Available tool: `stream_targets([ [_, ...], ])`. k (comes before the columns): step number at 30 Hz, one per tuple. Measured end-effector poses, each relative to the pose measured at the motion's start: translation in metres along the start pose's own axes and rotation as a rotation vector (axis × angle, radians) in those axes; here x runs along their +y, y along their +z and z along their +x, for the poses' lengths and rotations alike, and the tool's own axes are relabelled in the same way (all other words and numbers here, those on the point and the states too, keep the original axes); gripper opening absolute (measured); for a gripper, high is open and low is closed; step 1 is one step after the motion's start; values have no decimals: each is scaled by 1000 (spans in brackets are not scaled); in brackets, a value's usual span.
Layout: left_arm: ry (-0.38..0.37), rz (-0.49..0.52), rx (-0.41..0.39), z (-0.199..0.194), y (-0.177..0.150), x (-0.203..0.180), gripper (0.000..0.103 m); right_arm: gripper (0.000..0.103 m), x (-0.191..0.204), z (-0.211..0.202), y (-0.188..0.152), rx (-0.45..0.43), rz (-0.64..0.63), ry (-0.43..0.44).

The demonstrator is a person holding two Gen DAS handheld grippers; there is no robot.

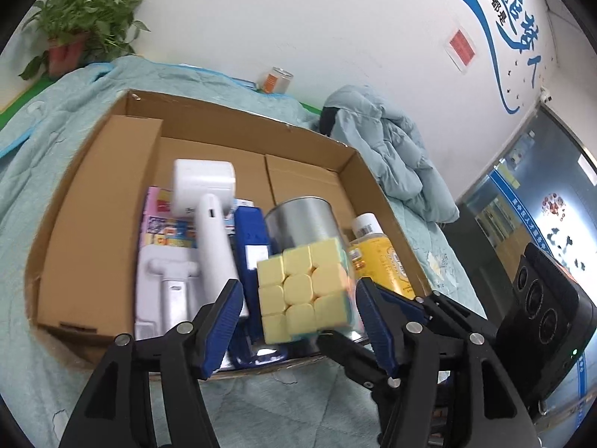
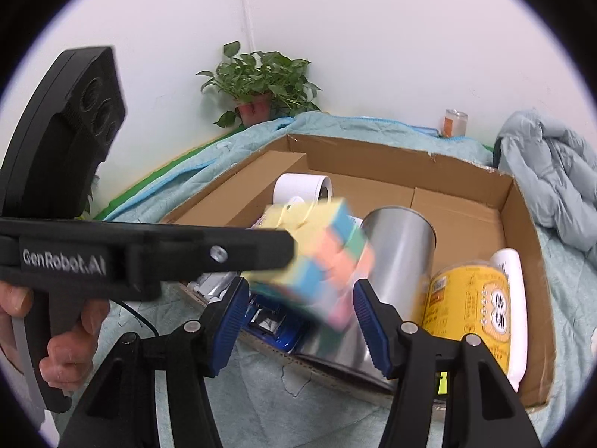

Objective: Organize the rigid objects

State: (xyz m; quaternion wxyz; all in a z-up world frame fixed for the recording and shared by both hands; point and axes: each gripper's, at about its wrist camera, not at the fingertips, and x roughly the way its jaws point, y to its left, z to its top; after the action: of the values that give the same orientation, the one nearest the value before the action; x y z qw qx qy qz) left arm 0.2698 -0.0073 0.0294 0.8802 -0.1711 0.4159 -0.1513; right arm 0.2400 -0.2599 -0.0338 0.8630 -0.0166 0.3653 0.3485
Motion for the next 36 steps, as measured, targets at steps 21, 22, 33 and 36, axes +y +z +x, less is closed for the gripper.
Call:
stream_targets([
  [21, 351, 190, -323, -83, -96, -25, 102, 84, 17, -51, -62, -36, 65, -144],
  [22, 369, 193, -321, -84, -103, -27, 102, 84, 20, -53, -66, -39, 66, -179],
  [33, 443, 187, -333, -99, -140, -56, 102, 84, 40, -83, -79, -71, 53, -280],
  [36, 440, 205, -337, -104, -142, -66, 102, 84, 38, -90, -81, -75, 63, -294],
])
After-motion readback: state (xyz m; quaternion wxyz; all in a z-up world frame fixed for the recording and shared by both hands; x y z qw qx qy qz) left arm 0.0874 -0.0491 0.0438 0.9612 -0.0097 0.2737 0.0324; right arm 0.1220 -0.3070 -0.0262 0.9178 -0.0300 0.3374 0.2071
